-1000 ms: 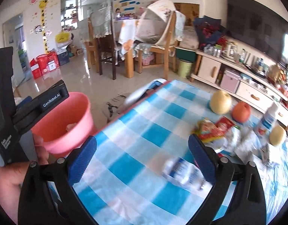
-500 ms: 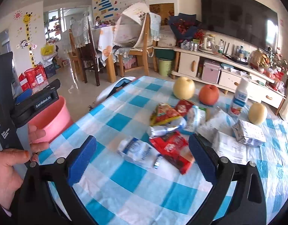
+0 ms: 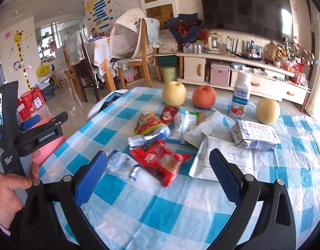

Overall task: Collect trash
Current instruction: 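Bring both open tools back over the table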

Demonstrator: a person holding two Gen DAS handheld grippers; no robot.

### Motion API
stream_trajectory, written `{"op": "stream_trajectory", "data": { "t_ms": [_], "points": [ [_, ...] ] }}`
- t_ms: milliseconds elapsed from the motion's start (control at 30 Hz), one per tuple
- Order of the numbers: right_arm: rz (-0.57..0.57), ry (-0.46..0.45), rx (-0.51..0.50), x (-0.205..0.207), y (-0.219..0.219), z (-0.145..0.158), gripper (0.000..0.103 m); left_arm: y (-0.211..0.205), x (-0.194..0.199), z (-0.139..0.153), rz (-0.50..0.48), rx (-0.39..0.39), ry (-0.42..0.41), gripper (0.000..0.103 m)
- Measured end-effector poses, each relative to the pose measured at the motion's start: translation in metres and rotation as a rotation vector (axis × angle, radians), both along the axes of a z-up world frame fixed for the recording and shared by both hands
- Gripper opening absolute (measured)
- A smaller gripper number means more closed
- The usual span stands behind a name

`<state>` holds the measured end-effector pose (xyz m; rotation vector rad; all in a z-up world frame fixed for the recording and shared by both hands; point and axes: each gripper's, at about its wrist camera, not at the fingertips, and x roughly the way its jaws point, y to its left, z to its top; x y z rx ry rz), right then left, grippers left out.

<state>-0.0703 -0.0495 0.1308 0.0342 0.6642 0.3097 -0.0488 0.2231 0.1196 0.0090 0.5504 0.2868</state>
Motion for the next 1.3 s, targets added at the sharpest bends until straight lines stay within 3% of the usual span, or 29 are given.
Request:
{"op": "stream_trajectory", "data": {
  "t_ms": [267,600,1100,1300],
  "points": [
    [-0.045,0.051,0.027,0.018,-0.038,-0.006,0.099,-0.033,0.01,-0.01,-0.111,-0.016,0.047,0.097],
    [-0.117,0.052,0.028,0.024,-0.078,-0.004,0.099,-0.073,0.013,-0.016,-0.232,-0.006,0.065,0.097],
    [-0.188,0.082,-0.015,0.039,-0.111,-0.019,0.099,-0.123,0.012,-0.029,-0.379,0.03,0.099,0.097],
    [-0.231,0.09,-0.032,0.052,-0.132,-0.026,0.099,-0.128,0.013,-0.034,-0.435,-0.007,0.132,0.097]
  ]
}}
